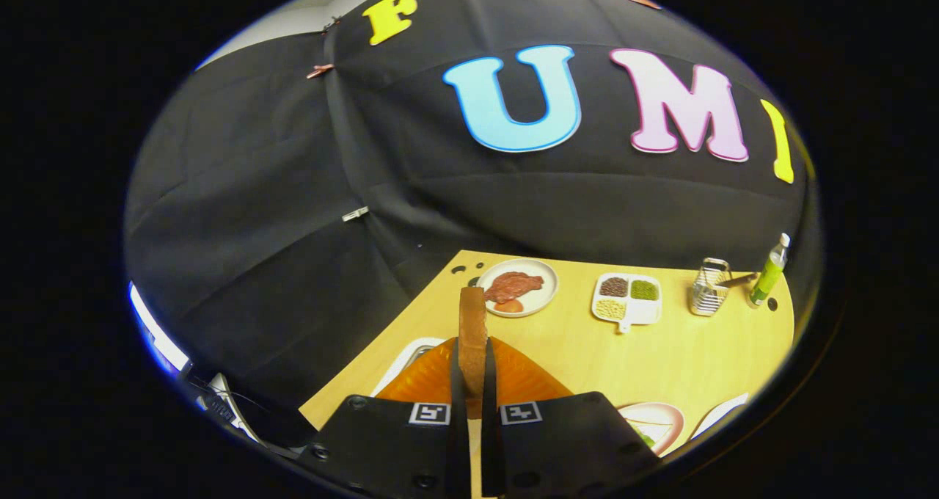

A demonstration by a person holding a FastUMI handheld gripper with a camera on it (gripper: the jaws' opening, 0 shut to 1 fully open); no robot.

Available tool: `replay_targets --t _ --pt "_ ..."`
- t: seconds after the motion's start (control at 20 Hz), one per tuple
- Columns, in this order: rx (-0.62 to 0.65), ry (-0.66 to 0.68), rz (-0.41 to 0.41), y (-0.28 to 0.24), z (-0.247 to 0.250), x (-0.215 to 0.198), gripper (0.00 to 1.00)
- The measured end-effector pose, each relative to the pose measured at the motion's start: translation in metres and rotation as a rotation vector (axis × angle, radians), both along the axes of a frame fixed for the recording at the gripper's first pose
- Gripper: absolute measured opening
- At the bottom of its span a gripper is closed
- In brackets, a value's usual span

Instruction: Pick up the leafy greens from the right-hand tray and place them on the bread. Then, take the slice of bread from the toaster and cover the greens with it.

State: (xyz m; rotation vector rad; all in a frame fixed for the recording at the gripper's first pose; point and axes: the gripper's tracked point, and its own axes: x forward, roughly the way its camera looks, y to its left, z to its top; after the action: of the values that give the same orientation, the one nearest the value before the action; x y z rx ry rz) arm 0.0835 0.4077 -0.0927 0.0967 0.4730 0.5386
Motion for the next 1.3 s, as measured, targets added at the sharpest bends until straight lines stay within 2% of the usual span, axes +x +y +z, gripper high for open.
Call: replay_targets --t 0.5,0.85,1.3 --pt "0.047 0.161 -0.183 -0.128 -0.073 0.000 0.10" --pt "0.101 0.251 -0.223 -0.164 -0.130 -0.021 0.10" --pt "0.106 0.342 -0.325 -0.216 -0.191 -0.024 0.10"
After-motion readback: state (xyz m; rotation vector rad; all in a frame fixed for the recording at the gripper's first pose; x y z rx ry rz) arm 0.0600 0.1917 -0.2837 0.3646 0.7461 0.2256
